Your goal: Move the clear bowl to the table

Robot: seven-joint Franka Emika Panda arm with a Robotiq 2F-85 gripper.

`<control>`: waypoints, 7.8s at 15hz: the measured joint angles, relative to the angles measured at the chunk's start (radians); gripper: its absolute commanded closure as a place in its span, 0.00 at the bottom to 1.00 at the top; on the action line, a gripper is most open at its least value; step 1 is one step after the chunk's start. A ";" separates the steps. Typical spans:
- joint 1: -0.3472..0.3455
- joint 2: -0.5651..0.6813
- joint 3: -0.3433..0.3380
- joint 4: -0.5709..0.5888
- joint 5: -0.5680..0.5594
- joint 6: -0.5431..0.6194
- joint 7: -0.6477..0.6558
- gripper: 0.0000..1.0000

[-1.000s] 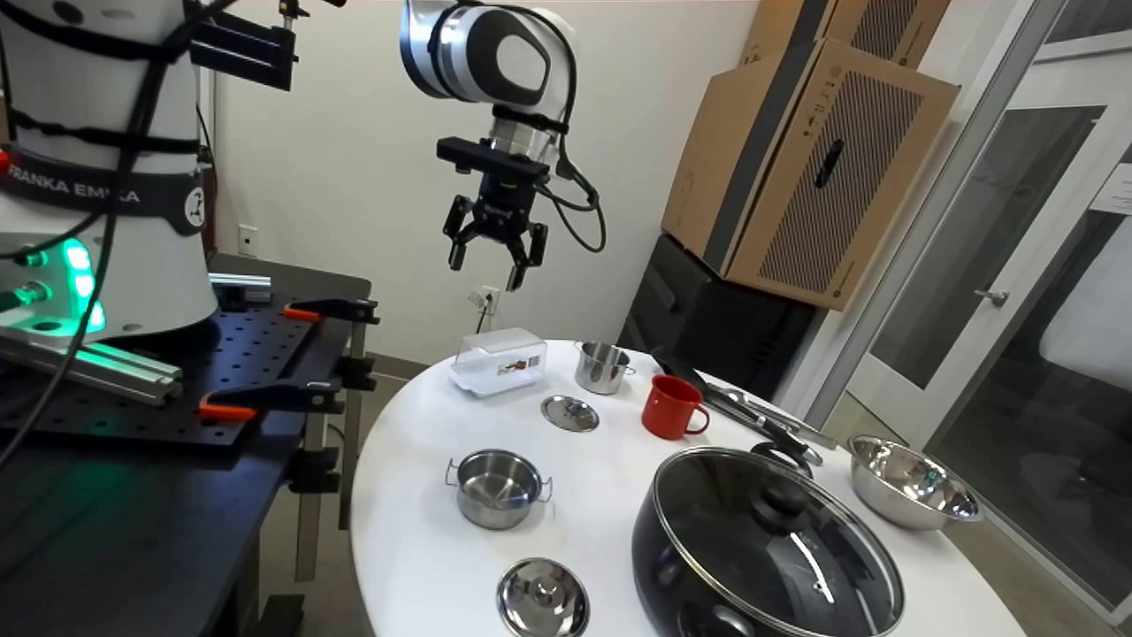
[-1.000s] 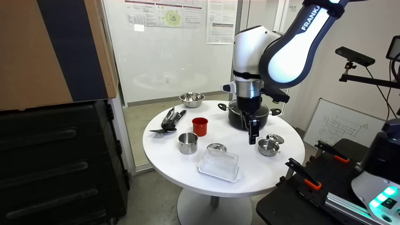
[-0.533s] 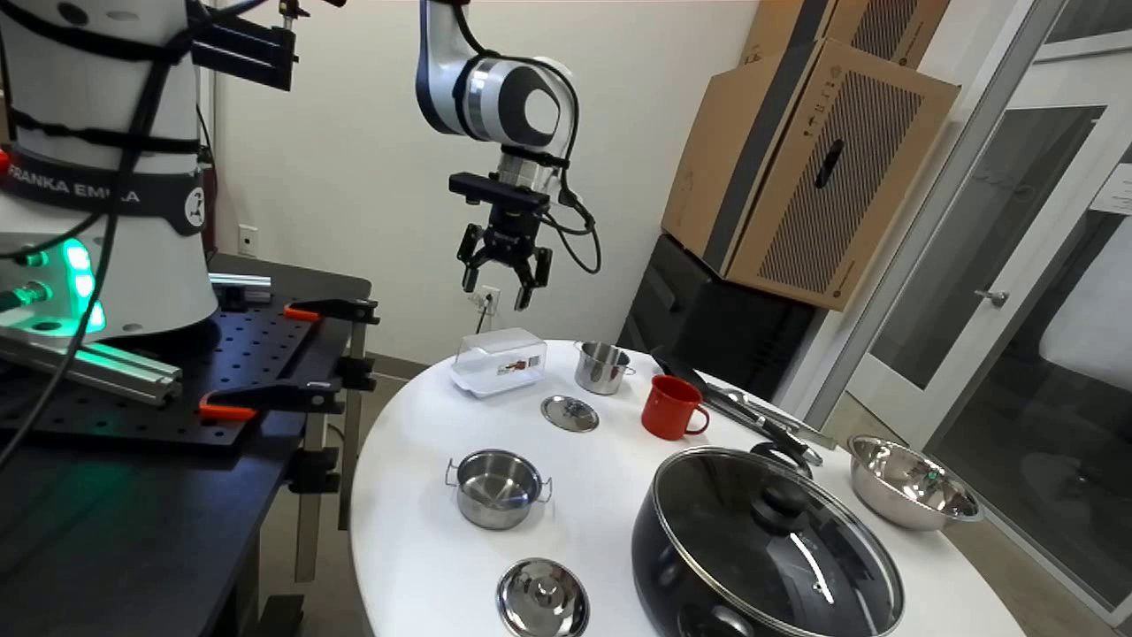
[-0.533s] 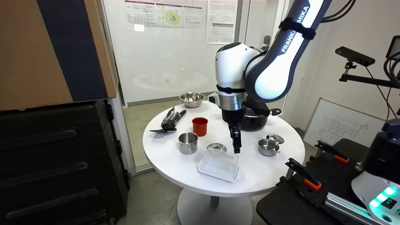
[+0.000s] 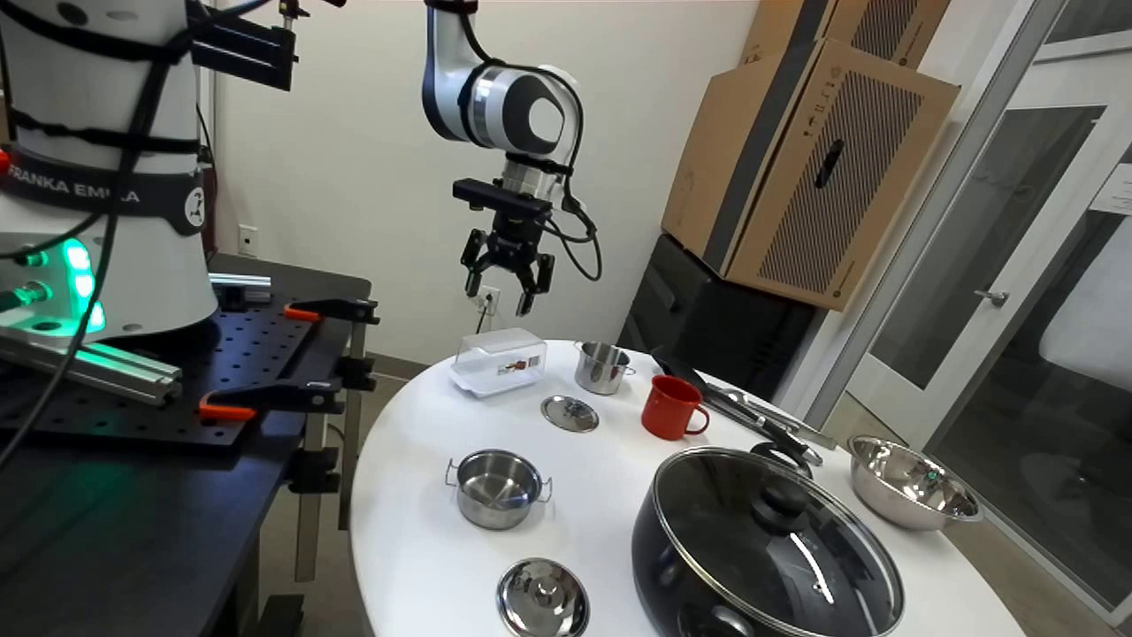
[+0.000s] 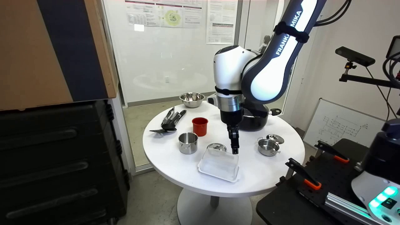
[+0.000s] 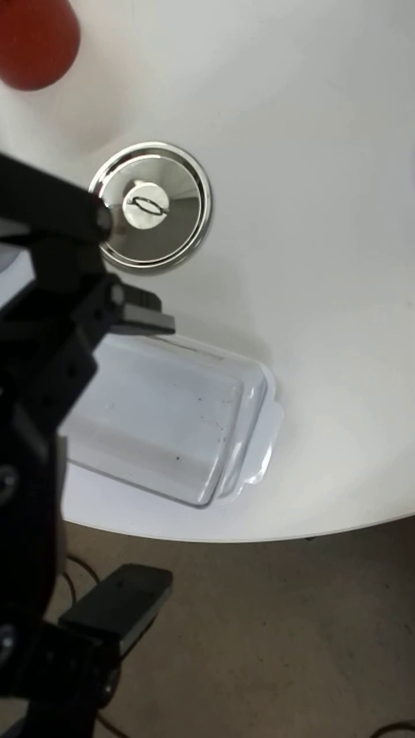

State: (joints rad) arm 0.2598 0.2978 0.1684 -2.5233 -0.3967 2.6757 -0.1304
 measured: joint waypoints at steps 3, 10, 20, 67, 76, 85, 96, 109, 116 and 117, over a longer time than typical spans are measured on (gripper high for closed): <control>-0.016 0.031 -0.004 0.012 0.016 0.009 0.000 0.00; -0.025 0.152 -0.004 0.094 0.023 0.028 -0.002 0.00; 0.003 0.267 -0.002 0.208 0.023 0.028 -0.003 0.00; 0.009 0.258 -0.026 0.133 0.069 0.142 0.072 0.35; -0.226 0.051 0.049 -0.043 0.219 0.240 -0.063 0.35; -0.323 0.068 -0.061 0.104 0.275 0.087 -0.078 0.35; -0.269 0.306 -0.137 0.406 0.274 -0.091 0.018 0.35; -0.244 0.491 -0.164 0.601 0.274 -0.174 0.095 0.02; -0.233 0.511 -0.170 0.626 0.274 -0.183 0.121 0.00; -0.233 0.511 -0.171 0.626 0.274 -0.183 0.123 0.00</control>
State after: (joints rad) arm 0.0268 0.8092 -0.0026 -1.8976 -0.1227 2.4926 -0.0075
